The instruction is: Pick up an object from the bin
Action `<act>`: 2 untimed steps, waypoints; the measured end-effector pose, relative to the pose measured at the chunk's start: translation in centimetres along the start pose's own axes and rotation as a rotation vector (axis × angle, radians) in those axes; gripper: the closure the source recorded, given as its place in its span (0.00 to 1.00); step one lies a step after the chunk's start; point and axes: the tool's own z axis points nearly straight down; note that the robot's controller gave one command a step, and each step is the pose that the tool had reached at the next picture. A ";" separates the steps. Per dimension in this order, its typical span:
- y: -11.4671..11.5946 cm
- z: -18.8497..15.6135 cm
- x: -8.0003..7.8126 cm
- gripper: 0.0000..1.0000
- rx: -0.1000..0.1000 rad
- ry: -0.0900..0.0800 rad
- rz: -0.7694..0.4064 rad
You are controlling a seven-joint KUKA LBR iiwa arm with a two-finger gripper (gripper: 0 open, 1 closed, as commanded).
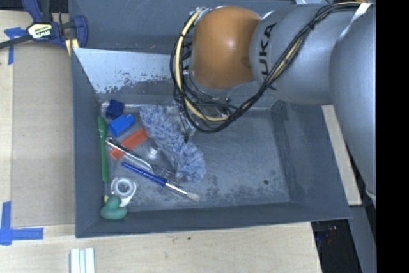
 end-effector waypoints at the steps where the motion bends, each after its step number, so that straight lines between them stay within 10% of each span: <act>1: 0.6 0.4 1.3 1.00 0.000 0.004 -0.076; 2: 0.3 -8.5 0.1 1.00 0.003 -0.010 -0.056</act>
Offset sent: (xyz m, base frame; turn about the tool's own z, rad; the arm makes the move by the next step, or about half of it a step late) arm -0.0073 0.0019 0.0805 -0.0557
